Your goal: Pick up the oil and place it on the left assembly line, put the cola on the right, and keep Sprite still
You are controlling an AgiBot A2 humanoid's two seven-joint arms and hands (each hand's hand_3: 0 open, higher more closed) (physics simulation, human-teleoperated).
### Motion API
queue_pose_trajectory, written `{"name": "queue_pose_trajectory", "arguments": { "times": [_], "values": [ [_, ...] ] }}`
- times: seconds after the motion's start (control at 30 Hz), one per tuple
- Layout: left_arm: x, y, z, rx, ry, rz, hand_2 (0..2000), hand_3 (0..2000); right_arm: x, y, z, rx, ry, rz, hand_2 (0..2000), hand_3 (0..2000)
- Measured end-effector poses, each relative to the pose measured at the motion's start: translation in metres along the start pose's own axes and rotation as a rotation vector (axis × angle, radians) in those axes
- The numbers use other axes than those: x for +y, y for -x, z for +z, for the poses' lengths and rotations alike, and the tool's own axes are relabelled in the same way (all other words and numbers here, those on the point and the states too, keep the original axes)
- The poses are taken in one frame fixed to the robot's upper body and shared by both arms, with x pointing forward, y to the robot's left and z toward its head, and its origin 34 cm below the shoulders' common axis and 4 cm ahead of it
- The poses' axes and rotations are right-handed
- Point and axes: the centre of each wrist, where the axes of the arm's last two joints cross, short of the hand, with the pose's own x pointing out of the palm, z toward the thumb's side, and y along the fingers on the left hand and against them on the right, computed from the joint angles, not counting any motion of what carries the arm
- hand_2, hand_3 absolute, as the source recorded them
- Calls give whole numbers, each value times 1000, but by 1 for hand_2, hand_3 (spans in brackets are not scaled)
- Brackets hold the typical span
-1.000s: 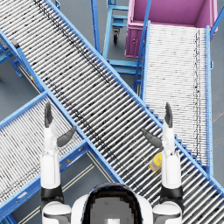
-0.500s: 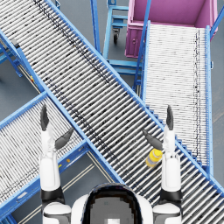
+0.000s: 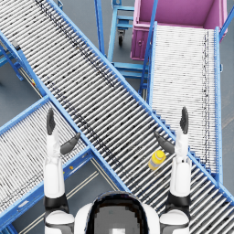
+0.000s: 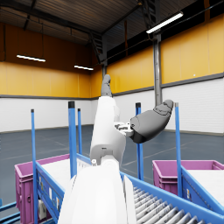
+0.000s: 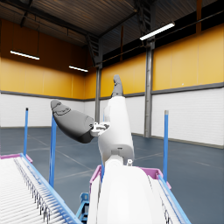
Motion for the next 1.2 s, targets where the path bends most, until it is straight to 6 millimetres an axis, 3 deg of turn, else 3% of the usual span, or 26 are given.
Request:
{"name": "queue_pose_trajectory", "arguments": {
  "times": [0.8,1.2],
  "values": [
    [2,3,-4,-15,8,36,0,0,-1,5,-1,-11,3,-40,0,0],
    [-4,2,-3,-25,9,41,0,0,9,-8,3,-36,5,-3,0,0]
  ]
}}
